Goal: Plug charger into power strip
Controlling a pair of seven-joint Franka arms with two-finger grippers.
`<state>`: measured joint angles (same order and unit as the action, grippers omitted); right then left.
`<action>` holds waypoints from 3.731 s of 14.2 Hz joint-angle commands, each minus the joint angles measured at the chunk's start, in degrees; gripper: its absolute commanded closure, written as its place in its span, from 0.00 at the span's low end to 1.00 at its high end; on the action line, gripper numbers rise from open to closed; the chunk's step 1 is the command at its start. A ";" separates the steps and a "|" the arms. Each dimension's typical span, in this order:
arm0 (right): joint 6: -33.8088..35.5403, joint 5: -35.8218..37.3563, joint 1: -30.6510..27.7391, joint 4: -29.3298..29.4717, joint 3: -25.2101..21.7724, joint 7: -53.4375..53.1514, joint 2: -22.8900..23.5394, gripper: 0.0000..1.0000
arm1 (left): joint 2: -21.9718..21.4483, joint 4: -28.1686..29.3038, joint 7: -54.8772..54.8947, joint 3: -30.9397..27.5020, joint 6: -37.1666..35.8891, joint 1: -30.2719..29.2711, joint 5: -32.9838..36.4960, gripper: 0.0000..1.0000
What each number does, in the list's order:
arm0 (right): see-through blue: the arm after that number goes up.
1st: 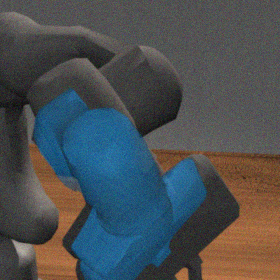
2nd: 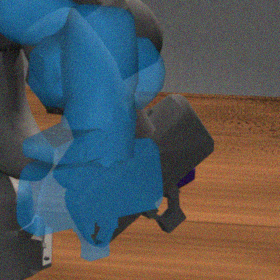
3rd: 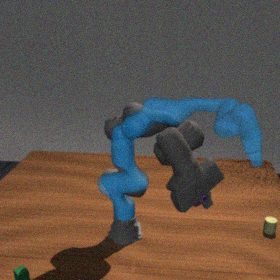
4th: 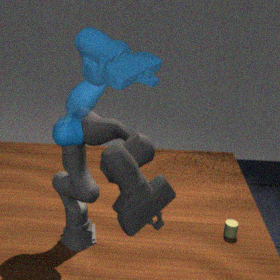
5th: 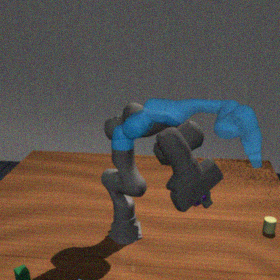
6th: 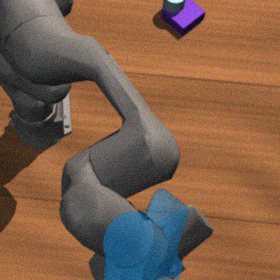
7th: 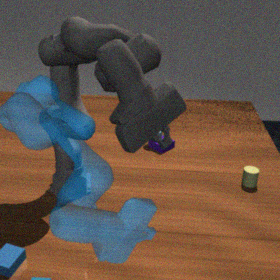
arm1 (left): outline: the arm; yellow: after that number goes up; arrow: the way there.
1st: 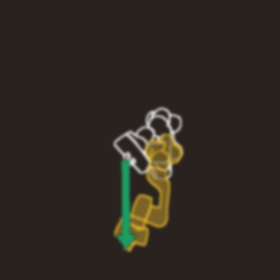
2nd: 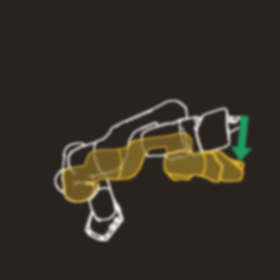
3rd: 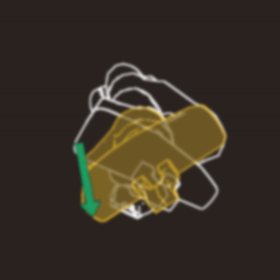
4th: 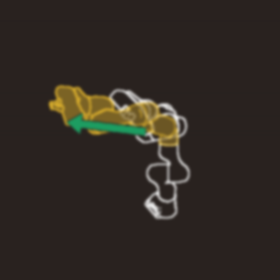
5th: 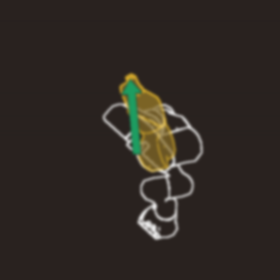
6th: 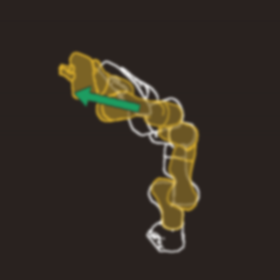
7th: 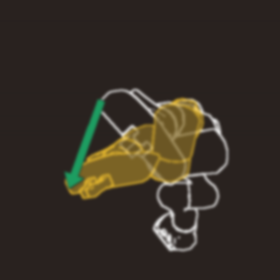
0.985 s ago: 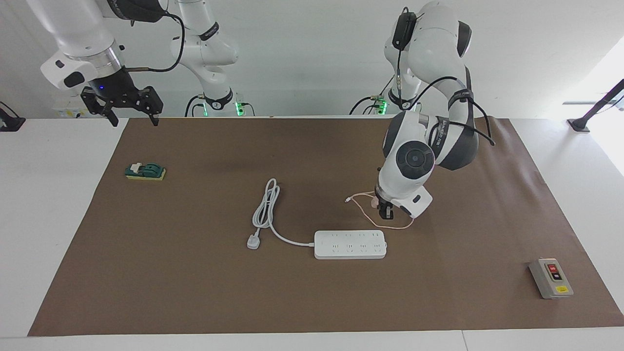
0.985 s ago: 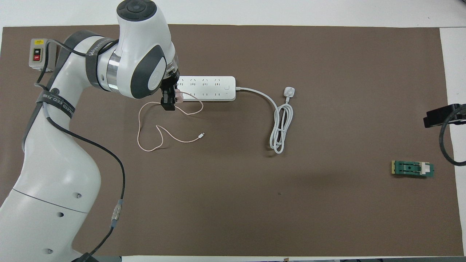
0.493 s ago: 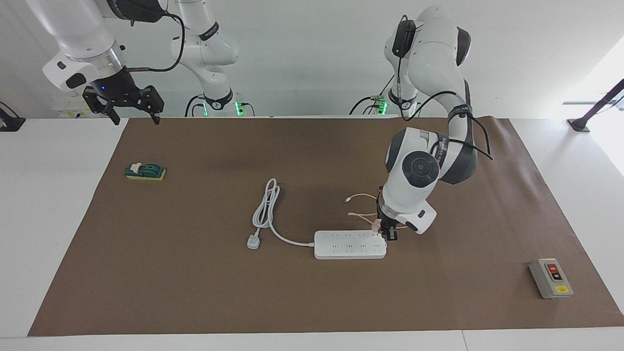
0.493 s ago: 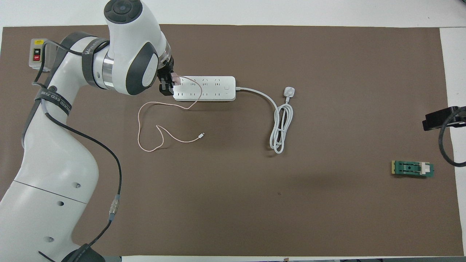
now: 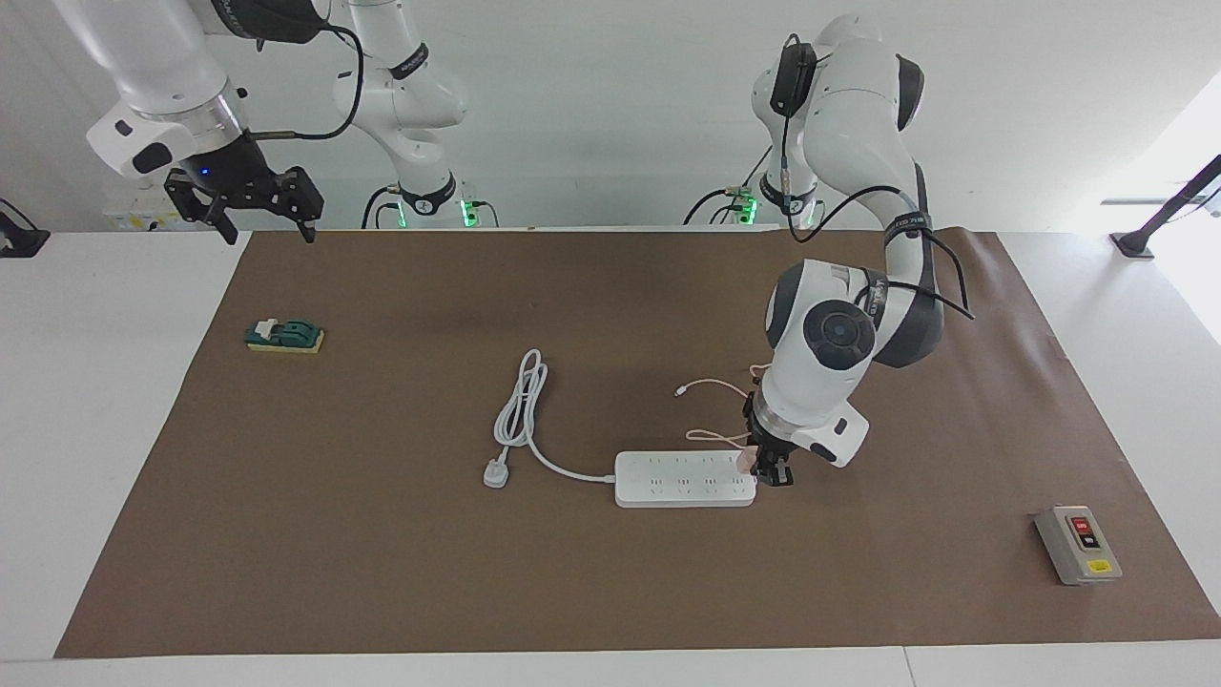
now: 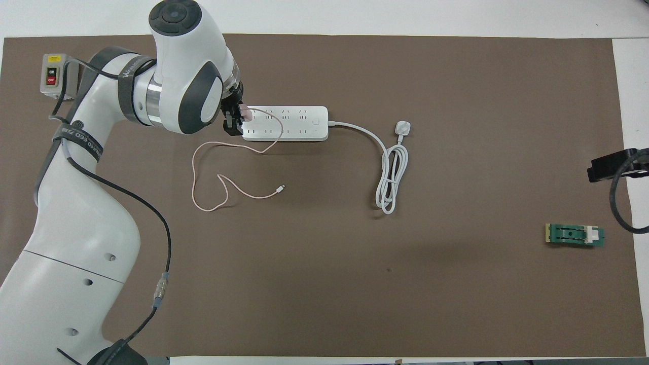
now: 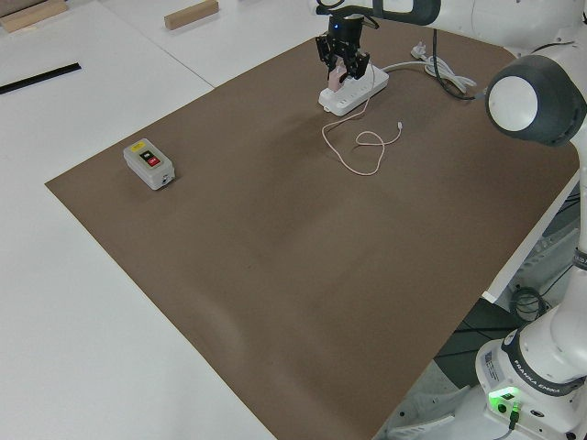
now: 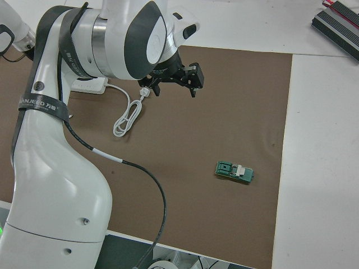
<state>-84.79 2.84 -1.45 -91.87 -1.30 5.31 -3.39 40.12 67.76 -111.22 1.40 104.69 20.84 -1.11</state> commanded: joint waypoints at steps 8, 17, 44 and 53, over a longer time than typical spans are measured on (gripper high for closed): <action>0.24 -1.43 -1.28 -1.30 0.77 1.11 -1.44 0.00 | -1.28 4.14 -1.19 -0.26 0.16 1.31 1.20 1.00; 0.24 -1.43 -1.28 -1.30 0.77 1.11 -1.44 0.00 | -1.45 6.16 -1.19 -0.26 0.33 2.01 1.20 1.00; 0.33 -1.43 -1.28 -1.30 0.77 1.11 -1.44 0.00 | -13.48 9.67 4.66 0.27 3.42 -3.78 5.15 0.00; 0.33 -1.43 -1.28 -1.30 0.77 1.11 -1.44 0.00 | -20.52 10.20 67.10 0.44 -7.22 -16.60 4.27 0.00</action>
<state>-84.79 2.84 -1.45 -91.87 -1.30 5.31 -3.45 21.62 76.46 -56.14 1.18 98.70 7.20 3.61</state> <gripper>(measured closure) 0.000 0.000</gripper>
